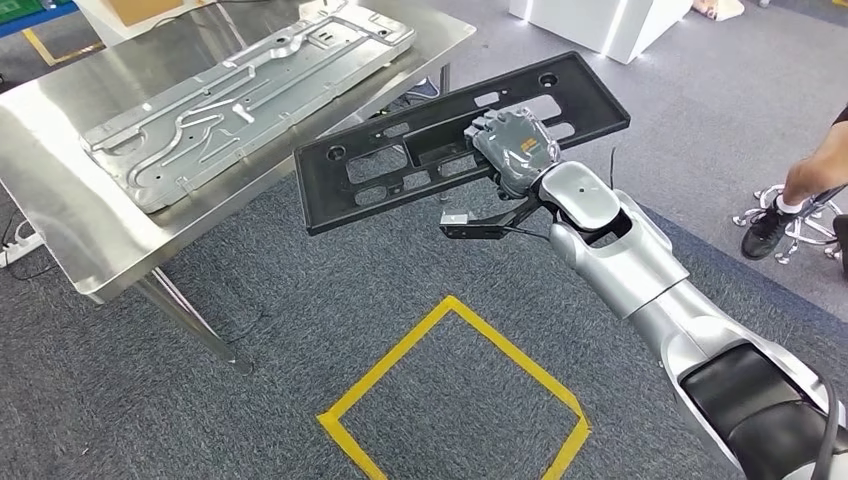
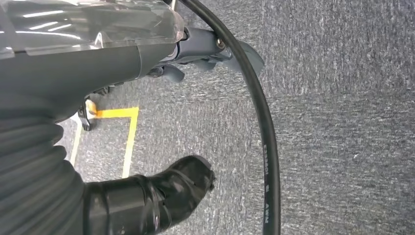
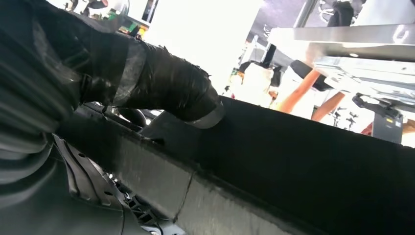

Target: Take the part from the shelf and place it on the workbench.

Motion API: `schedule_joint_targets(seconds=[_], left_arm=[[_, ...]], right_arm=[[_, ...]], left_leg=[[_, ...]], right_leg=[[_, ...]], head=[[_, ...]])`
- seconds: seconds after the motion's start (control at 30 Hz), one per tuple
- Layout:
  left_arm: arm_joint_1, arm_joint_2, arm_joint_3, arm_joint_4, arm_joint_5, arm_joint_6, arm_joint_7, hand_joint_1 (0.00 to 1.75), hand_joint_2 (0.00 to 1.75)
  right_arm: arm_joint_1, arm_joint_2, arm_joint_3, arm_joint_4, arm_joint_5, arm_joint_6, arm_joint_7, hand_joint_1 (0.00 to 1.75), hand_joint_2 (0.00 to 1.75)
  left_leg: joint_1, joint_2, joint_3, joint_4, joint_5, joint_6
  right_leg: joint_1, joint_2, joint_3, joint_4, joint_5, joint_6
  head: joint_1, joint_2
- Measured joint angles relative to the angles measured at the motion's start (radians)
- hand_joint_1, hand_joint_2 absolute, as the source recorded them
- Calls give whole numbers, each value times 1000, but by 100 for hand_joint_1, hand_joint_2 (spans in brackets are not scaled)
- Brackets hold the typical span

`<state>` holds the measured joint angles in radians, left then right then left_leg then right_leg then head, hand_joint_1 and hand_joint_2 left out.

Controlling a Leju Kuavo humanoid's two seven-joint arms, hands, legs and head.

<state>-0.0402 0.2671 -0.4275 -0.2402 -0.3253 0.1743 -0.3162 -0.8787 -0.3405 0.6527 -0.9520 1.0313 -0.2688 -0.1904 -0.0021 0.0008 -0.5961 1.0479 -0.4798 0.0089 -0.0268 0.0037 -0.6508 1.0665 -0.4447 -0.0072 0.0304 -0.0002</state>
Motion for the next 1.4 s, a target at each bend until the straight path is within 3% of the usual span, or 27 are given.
schedule_joint_targets(seconds=[0.07, 0.13, 0.17, 0.2, 0.27, 0.33, 0.4, 0.47, 0.53, 0.57, 0.63, 0.7, 0.73, 0.8, 0.87, 0.93, 1.03, 1.1, 1.17, 1.2, 1.23, 1.27, 1.33, 1.4], left_arm=[[-1, 1, 0, 0, -1, 0, -1, 0, 175], [0, 0, 0, 0, -2, -1, -1, 0, 175], [1, -1, 0, 0, -2, -2, -1, 0, 175], [2, -2, 0, 0, -2, -2, -1, 0, 175], [2, -3, 0, 0, -2, -3, -1, 0, 175], [2, 1, 1, 0, -2, -3, -2, 0, 175], [1, 5, 1, 0, -2, -3, -3, 0, 175], [1, 9, 1, 0, -3, -3, -4, 0, 175], [1, 10, 2, 0, -4, -3, -4, 0, 175], [1, 9, 2, 0, -6, -3, -5, 0, 175], [-1, 6, 2, 0, -8, -3, -5, 0, 175], [1, 3, 1, 0, -8, -3, -5, 0, 175], [2, 2, 1, 0, -9, -3, -5, 0, 175], [2, 0, 1, 0, -9, -3, -5, 0, 175], [1, -1, 1, 0, -9, -3, -5, 0, 175], [1, 0, 2, 0, -9, -3, -5, 0, 175], [0, 0, 2, 0, -8, -5, -4, 0, 175], [-1, 0, 3, 0, -8, -6, -4, 0, 175], [-1, 0, 4, 0, -7, -7, -4, 0, 175], [0, -1, 5, 0, -6, -9, -4, 0, 175], [1, -2, 7, 0, -4, -11, -4, 0, 175], [2, -3, 9, 0, -3, -13, -4, 0, 175], [2, -1, 13, 0, 0, -14, -2, 0, 175], [2, 3, 16, 0, 1, -14, -3, 0, 175]], right_arm=[[-3, 0, 0, 0, -1, 0, 0, 175, 175], [-3, 0, 0, 0, -3, 0, 0, 175, 175], [-3, 0, 0, 0, -3, 0, 0, 175, 175], [-3, 0, 1, 1, -3, 0, 0, 175, 175], [-4, 0, 2, 0, -3, 0, 0, 175, 175], [-6, 0, 2, 1, -4, 0, 0, 175, 175], [-8, 0, 2, 1, -4, 1, 0, 175, 175], [-8, 0, 2, 1, -5, 1, 0, 175, 175], [-9, -1, 2, 1, -6, 0, 0, 175, 175], [-11, -1, 2, 1, -6, 0, -1, 175, 175], [-11, -1, 2, 2, -6, 1, -2, 175, 175], [-7, -1, 3, 4, -6, 1, -2, 175, 175], [-5, -1, 3, 6, -6, 1, -2, 175, 175], [-6, -1, 3, 7, -7, 1, -2, 175, 175], [-10, -1, 4, 7, -7, 1, -2, 175, 175], [-10, 0, 5, 8, -7, 1, -2, 175, 175], [-12, 0, 5, 8, -7, 1, -2, 175, 175], [-15, 0, 5, 8, -7, 1, -2, 175, 175], [-17, 0, 6, 9, -7, 1, -2, 175, 175], [-17, 0, 6, 9, -7, 1, -2, 175, 175], [-17, 0, 6, 9, -7, 1, -2, 175, 175], [-17, 0, 7, 9, -7, 1, -2, 175, 175], [-18, 1, 9, 9, -8, 1, -2, 175, 175], [-22, 1, 10, 10, -9, 1, -2, 175, 175]], left_leg=[[3, 0, -39, 83, -48, -10], [7, 0, -103, 210, -97, -17], [8, 0, -127, 250, -103, -18], [8, 0, -134, 253, -88, -15], [4, -1, -97, 157, -15, -3], [-3, -3, -42, 36, 40, 19], [-10, -5, -17, -18, 47, 33], [-10, -4, -5, -43, 50, 39], [-5, 0, 16, -77, 61, 41], [-2, 1, 27, -92, 67, 42], [-3, 1, 33, -94, 66, 44], [-4, 1, 33, -83, 56, 44], [-3, 0, 33, -75, 50, 42], [-3, -1, 32, -55, 33, 36], [-5, -1, 23, -31, 17, 26], [-8, -1, 16, -22, 11, 18], [-5, -2, 9, -6, -4, 5], [0, -2, -28, 70, -46, -8], [6, -1, -94, 191, -92, -15], [7, -1, -119, 228, -94, -16], [8, -1, -128, 232, -77, -15], [8, -1, -118, 198, -43, -12], [4, -3, -65, 71, 32, 3], [-5, -3, -23, -17, 56, 21]], right_leg=[[-3, -1, 4, -5, 1, -7], [-2, -1, 5, -6, -1, -10], [0, -1, 6, -6, -2, -11], [1, 0, 8, -6, -3, -12], [6, 2, 16, -6, -8, -13], [7, 3, 24, -11, -11, -10], [5, 2, 26, -19, -8, -3], [5, 2, 28, -29, -4, 7], [7, 1, 22, -13, -18, 16], [8, 1, 5, 24, -39, 18], [7, 0, -58, 148, -89, 22], [7, 0, -106, 226, -98, 25], [6, -1, -104, 211, -76, 26], [5, -4, -54, 98, -10, 26], [7, -5, -11, 10, 16, 19], [12, -4, -6, -1, 10, 9], [7, -2, -4, -9, 11, -5], [4, -3, 2, -14, 10, -11], [4, -4, 5, -15, 7, -14], [5, -3, 7, -15, 5, -15], [5, -3, 10, -15, 2, -15], [6, -2, 15, -15, -1, -15], [6, -1, 28, -17, -8, -11], [5, -1, 36, -24, -12, -3]], head=[[-1, 0], [-1, 0], [-1, 0], [-1, 0], [-1, 0], [-1, 0], [-1, 0], [-1, 0], [0, 0], [0, 0], [0, 0], [0, 0], [0, 0], [0, 0], [0, 0], [0, 0], [0, 0], [-1, 0], [-1, 0], [-1, 0], [-1, 0], [-1, 0], [0, 0], [0, 0]])
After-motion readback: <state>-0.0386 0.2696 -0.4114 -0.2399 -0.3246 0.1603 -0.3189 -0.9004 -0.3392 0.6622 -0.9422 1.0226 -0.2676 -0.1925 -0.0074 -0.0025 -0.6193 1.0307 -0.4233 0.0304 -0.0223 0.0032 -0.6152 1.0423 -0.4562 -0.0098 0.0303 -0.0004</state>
